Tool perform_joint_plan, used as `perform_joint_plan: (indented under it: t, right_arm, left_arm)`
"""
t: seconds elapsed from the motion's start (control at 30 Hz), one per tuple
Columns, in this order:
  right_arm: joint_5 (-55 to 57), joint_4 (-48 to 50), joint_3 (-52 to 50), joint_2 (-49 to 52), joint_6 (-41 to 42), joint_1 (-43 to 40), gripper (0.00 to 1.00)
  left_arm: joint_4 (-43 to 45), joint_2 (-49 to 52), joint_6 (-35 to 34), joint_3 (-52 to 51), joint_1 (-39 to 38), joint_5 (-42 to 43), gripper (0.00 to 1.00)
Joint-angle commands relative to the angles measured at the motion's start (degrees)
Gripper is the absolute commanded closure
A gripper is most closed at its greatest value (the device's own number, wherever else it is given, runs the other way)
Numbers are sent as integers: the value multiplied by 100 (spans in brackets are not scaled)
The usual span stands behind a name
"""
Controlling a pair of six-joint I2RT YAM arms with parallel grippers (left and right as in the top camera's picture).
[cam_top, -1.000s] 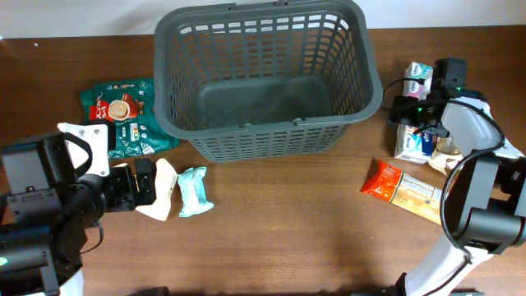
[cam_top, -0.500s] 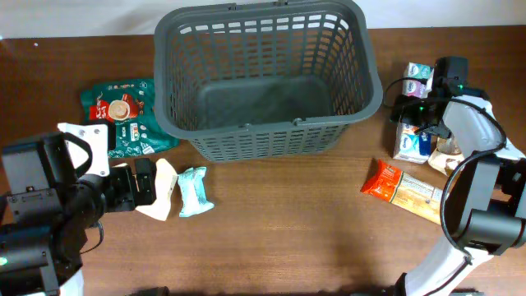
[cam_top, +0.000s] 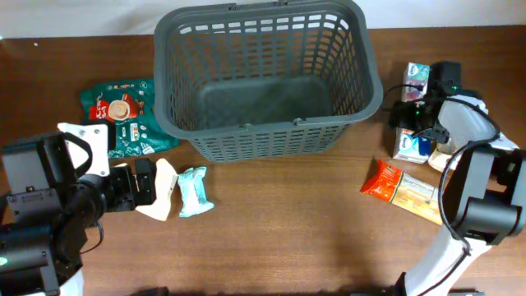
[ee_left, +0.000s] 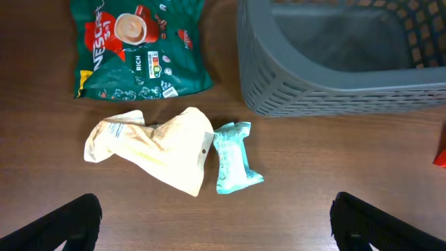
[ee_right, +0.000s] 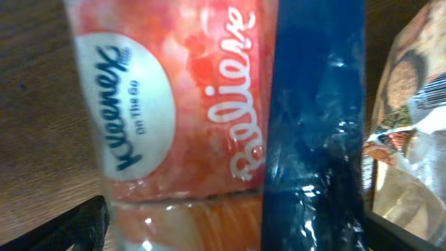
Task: Pack container
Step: 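Grasp the Kleenex tissue-pack box with the right gripper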
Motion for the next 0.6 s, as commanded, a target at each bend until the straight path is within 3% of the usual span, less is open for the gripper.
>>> perform_joint_plan:
  t: [0.0, 0.1, 0.3, 0.57]
  right_arm:
    - [129, 2, 96, 74, 72, 22, 1]
    - [127, -2, 96, 74, 74, 22, 0]
    - [125, -33, 96, 74, 118, 22, 23]
    - [109, -44, 114, 55, 160, 22, 41]
  left_arm:
    - [13, -7, 92, 9, 39, 83, 1]
    - [13, -7, 92, 9, 39, 83, 1]
    - [13, -7, 92, 9, 39, 83, 1]
    - [13, -7, 92, 9, 39, 83, 1]
